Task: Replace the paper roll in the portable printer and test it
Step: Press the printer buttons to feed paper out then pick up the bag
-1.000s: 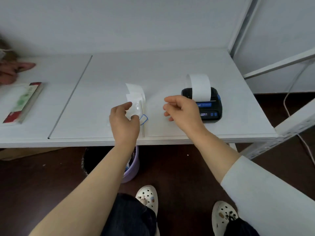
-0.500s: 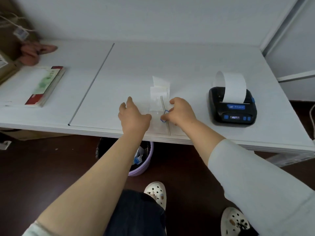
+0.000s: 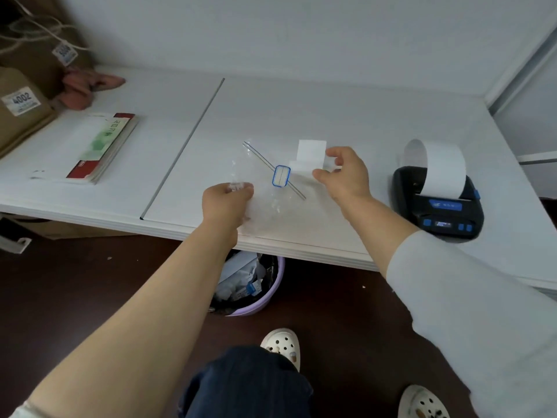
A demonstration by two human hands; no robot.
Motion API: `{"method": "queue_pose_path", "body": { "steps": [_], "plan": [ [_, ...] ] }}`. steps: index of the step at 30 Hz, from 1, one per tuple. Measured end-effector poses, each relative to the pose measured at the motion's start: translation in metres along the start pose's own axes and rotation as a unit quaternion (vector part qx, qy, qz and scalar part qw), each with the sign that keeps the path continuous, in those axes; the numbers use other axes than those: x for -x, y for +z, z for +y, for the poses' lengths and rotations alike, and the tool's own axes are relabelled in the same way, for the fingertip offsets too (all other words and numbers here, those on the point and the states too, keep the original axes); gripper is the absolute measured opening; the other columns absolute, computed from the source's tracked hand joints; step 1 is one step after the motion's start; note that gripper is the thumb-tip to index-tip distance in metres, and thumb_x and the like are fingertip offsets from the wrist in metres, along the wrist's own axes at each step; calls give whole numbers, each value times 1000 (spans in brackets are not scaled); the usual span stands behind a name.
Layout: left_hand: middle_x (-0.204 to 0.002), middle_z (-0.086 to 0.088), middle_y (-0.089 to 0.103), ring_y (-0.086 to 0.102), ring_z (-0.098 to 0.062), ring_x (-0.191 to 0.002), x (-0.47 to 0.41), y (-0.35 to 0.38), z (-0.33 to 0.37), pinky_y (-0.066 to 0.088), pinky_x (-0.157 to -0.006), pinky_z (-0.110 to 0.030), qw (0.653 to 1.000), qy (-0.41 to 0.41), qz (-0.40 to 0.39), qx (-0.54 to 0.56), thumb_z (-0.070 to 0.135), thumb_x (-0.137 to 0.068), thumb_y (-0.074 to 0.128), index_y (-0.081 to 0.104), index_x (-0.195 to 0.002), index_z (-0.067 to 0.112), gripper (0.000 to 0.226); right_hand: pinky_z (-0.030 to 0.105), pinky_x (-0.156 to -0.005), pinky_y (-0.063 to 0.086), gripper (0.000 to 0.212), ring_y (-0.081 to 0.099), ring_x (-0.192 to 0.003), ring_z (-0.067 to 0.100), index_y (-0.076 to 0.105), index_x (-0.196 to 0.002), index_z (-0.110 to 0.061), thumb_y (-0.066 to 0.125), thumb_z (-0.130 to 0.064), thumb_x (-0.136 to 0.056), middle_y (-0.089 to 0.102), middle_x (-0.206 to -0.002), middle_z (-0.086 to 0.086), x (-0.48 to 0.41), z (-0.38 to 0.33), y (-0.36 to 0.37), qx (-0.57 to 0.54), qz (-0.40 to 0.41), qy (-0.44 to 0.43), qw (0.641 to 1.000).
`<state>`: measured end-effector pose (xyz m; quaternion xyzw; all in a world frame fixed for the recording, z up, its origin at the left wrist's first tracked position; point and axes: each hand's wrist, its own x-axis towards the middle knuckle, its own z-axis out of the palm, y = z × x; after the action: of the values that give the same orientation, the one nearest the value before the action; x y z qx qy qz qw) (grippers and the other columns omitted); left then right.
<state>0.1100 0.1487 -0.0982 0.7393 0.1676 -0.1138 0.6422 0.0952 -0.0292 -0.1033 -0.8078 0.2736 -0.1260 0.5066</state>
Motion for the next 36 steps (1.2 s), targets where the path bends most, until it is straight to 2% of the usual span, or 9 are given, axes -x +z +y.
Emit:
{"method": "queue_pose_path", "body": {
  "steps": [3,5,11,16,20,24,29,33,36],
  "plan": [
    [-67,1,53,53,-10,-50,-5,-4,2,46,-46,-19,999,-25,-6,34,3,-86,56,60,-67,17,24,28,-82,40,42,50,-110,23,54,-115,-20,71,-21,-76,47,-130,8,-16,3,10,67,-51,2,996],
    [-67,-2,55,53,-12,-51,-9,-6,1,45,-45,-18,999,-29,-2,44,-1,-86,54,60,-68,16,26,26,-76,37,39,50,-98,20,57,-109,-20,73,-20,-74,49,-127,7,-21,2,19,82,-75,-4,994],
    [-86,-13,61,57,-24,-68,-11,-13,-1,45,-52,-25,999,-25,8,30,-5,-82,57,58,-66,16,26,27,-74,43,32,51,-83,17,65,-105,-15,62,-2,-76,51,-94,-1,-24,12,34,146,-65,-17,987],
    [-93,-12,63,57,-21,-68,-11,-17,-2,49,-46,-21,999,-29,31,30,-4,-81,62,56,-70,17,24,33,-72,52,24,58,-64,11,60,-91,-18,58,1,-76,51,-71,-7,0,-10,17,-157,113,-16,981],
    [-93,-14,63,49,-19,-49,0,-14,0,51,-46,-21,997,-47,16,65,-5,-81,60,55,-72,17,24,20,-50,51,46,58,-57,11,46,-105,-16,69,6,-72,58,-67,2,35,-37,4,-305,11,-22,952],
    [-90,-13,65,61,-21,-49,20,-14,9,55,-70,-33,980,-91,-27,175,12,-87,60,61,-86,10,2,26,-66,54,53,61,-64,9,48,-111,-19,74,0,-70,64,-70,-3,55,-37,8,-169,-61,-71,981],
    [-94,-11,67,64,-22,-63,27,-29,6,53,-53,-24,956,-110,-163,219,70,-74,57,63,-108,8,71,26,-71,48,18,59,-71,13,71,-81,-17,64,-2,-75,68,-82,-1,70,-35,24,38,-60,-233,970],
    [-95,-17,62,60,-25,-65,28,-47,-3,52,-50,-23,968,-97,-93,210,28,-78,73,63,-107,7,37,23,-78,47,20,58,-96,17,76,-81,-15,61,-3,-78,68,-99,0,84,-36,35,106,-114,-310,938],
    [-92,-15,64,62,-26,-72,26,-66,-16,48,-47,-25,970,-80,-68,221,-5,-81,58,62,-105,8,28,4,-87,34,23,42,-122,15,73,-97,-16,60,-8,-80,54,-125,1,93,-41,43,50,-133,-226,964]
  ]
}}
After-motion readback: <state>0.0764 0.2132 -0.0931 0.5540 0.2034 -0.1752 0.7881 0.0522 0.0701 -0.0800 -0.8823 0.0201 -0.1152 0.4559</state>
